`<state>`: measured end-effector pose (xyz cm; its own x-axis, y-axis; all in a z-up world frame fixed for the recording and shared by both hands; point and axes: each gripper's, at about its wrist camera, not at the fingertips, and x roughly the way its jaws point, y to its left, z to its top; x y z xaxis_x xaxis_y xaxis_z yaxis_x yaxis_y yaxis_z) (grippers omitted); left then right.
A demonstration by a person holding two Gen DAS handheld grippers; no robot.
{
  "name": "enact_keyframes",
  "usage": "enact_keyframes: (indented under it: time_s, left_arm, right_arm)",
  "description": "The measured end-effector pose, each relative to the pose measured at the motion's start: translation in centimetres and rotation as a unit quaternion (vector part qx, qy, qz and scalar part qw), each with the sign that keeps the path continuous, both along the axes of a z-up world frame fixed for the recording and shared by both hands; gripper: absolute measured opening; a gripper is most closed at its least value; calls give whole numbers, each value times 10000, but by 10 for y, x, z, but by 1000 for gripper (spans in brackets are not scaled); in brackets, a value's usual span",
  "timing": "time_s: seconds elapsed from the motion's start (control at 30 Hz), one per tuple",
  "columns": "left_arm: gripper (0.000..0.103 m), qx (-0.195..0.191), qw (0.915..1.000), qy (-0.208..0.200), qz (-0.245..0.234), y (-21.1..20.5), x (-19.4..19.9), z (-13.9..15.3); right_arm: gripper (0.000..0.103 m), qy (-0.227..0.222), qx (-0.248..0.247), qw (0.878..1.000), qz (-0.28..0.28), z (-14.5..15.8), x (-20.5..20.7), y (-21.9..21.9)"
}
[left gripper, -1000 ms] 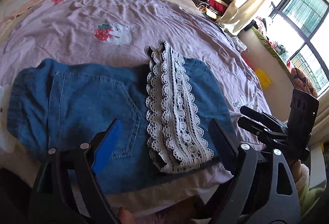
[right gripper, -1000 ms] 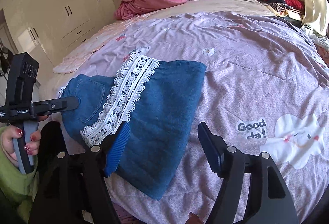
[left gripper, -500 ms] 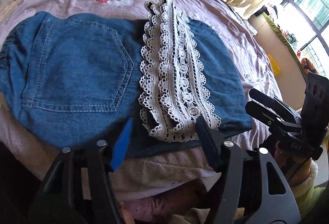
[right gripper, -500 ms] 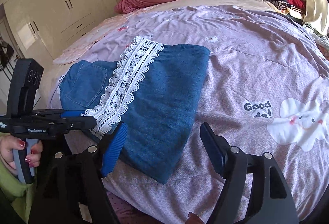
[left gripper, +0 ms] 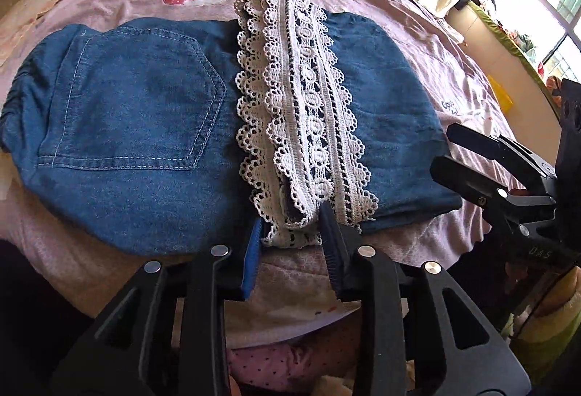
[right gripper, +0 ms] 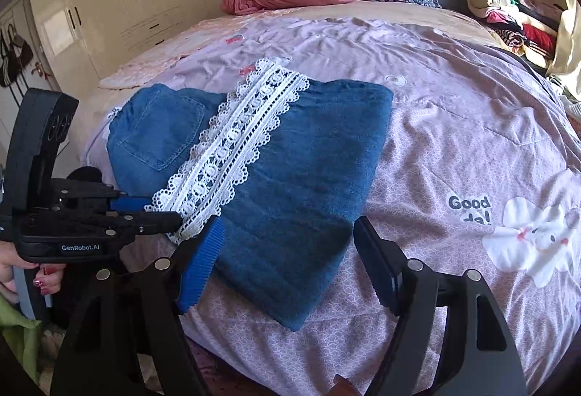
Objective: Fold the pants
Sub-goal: 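Open both grippers and release the folded pants onto the bed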
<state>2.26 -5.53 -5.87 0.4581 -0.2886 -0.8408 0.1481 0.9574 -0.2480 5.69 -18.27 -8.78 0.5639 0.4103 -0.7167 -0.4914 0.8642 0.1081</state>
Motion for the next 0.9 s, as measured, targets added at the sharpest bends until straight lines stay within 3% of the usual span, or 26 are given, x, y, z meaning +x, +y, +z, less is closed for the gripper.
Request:
enact_keyframes:
  time_s: [0.13, 0.33, 0.9]
  left_arm:
    - [28, 80, 9999, -70, 11, -1, 0, 1]
    - [37, 193, 9997, -144, 52, -2, 1, 2]
    - [46, 179, 9989, -374, 236, 8, -7, 24]
  right_arm:
    - [73, 275, -181, 9994, -132, -21, 8, 1]
    - [73, 222, -363, 9990, -134, -28, 8, 5]
    - [73, 89, -178, 9992, -345, 0, 1, -2]
